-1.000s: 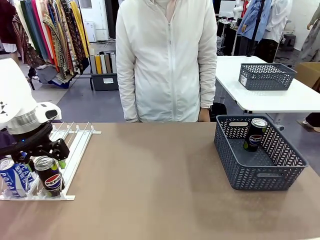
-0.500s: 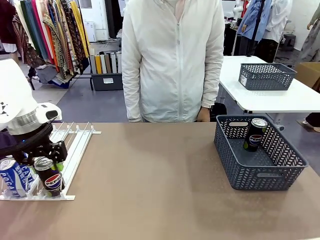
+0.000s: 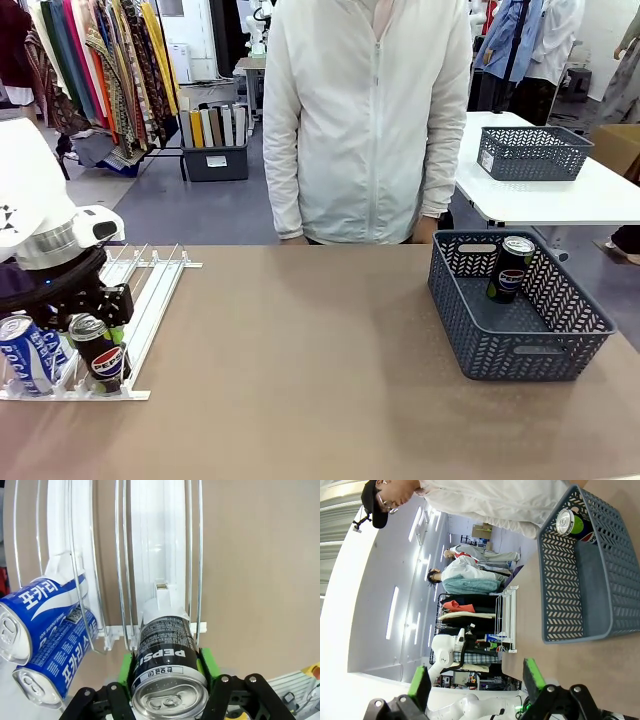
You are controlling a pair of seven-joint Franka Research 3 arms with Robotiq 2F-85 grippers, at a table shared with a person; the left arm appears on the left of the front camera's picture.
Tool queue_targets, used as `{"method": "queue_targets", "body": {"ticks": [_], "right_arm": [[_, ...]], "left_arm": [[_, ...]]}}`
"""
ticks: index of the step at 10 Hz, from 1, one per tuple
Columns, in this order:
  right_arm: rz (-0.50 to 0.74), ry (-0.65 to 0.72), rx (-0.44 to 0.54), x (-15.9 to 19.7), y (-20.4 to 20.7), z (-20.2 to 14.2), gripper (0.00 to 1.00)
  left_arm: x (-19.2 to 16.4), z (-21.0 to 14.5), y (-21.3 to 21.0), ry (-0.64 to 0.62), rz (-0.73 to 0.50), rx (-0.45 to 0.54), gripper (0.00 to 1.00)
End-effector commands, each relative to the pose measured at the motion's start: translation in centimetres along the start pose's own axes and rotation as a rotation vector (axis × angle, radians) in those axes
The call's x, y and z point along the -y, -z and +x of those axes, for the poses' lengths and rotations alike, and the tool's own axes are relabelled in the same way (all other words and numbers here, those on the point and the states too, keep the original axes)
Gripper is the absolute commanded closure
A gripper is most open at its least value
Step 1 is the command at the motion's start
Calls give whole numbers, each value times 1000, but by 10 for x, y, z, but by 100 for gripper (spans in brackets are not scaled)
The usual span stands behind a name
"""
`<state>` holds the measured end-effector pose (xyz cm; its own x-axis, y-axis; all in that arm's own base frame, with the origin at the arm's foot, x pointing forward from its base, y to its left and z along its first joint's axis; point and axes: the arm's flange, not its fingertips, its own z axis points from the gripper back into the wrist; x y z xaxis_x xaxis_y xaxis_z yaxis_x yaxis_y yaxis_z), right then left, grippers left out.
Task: Retrieve and store the cans from the dispenser.
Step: Pick up the last remaining can from one row of the Automatic Can Dispenser and place it in the middle of the table.
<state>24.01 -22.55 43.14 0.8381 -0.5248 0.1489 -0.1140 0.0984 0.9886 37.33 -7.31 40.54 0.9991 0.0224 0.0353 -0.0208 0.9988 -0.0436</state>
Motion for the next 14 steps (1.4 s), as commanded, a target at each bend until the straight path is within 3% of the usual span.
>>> {"method": "queue_targets", "body": {"ticks": [1, 4, 5, 7, 9, 10, 11, 14], "right_arm": [[13, -23, 3, -2, 0, 1, 0], [13, -23, 3, -2, 0, 1, 0], [13, -23, 3, -2, 0, 1, 0], [13, -23, 3, -2, 0, 1, 0], [13, -23, 3, -2, 0, 1, 0], [13, -23, 3, -2, 0, 1, 0], [13, -23, 3, -2, 0, 1, 0], [13, -23, 3, -2, 0, 1, 0]], "left_arm": [[1, -7, -9, -16, 25, 31, 100], [0, -36, -108, -38, 67, 141, 100], [3, -46, -143, -1, 25, 155, 100], [5, -59, -179, -22, 23, 166, 100], [-2, -70, -193, -73, -18, 201, 100], [-10, -72, -188, -77, -16, 163, 100], [3, -72, -196, -24, 12, 190, 100], [-1, -71, -192, -37, 11, 175, 100]]}}
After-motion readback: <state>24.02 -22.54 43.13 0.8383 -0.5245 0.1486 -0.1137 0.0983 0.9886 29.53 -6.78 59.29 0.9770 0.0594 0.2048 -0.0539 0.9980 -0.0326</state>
